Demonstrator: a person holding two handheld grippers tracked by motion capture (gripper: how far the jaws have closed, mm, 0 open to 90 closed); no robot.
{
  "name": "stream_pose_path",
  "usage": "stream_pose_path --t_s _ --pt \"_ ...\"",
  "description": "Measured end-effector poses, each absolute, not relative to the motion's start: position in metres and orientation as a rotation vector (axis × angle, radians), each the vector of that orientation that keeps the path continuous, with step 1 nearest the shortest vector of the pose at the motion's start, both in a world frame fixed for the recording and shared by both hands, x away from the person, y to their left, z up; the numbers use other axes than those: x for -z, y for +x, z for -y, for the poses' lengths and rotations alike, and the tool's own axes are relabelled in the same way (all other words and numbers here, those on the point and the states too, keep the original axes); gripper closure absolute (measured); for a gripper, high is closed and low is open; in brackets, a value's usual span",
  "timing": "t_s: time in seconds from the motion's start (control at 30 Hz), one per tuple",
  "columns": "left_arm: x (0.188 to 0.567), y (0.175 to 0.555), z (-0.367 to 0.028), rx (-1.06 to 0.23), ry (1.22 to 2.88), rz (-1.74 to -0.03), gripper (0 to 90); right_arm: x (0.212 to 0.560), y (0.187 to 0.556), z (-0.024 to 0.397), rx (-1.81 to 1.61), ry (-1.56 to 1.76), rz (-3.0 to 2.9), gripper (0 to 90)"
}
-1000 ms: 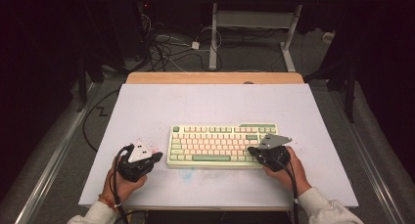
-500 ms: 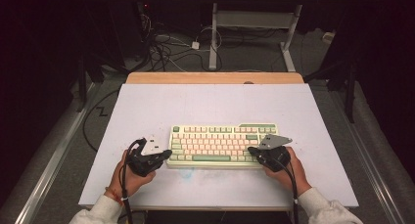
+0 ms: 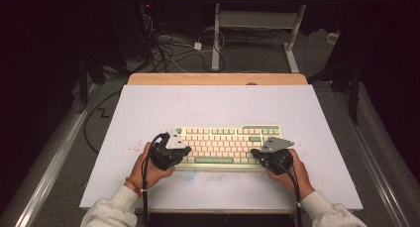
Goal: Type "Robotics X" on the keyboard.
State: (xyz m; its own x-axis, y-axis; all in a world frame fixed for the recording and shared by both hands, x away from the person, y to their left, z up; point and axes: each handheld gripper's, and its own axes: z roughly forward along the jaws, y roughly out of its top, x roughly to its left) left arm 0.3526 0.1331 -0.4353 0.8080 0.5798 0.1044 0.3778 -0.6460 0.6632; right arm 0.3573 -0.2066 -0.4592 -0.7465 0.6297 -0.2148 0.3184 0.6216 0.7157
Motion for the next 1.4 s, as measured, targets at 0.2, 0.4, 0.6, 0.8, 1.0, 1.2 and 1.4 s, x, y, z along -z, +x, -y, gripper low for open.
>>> stream_pose_path --t_s 0.2,0.4,0.6,0.8,1.0,1.2,1.4 --pt "0.439 0.36 -0.122 -0.394 2.358 -0.69 87.2 0.459 0.357 0.206 -0.935 0.755 -2.395 90.0" --pt "0.438 0.363 -0.116 -0.399 2.362 -0.688 87.2 0.459 0.357 0.206 -0.932 0.758 -2.396 90.0" --pt "0.441 0.366 -0.112 -0.367 2.368 -0.689 87.2 0.459 0.357 0.206 -0.935 0.759 -2.393 90.0" --pt "0.445 0.368 -0.107 -0.368 2.396 -0.681 87.2 0.459 0.357 0.206 -0.934 0.759 -2.394 90.0" --pt "0.446 0.369 -0.105 -0.384 2.406 -0.689 87.2 0.459 0.356 0.206 -0.925 0.752 -2.391 90.0" --pt "0.446 0.368 -0.105 -0.401 2.412 -0.688 87.1 0.459 0.356 0.206 -0.928 0.753 -2.391 90.0" --pt "0.446 0.368 -0.106 -0.412 2.419 -0.687 86.6 0.459 0.356 0.206 -0.926 0.751 -2.389 90.0"
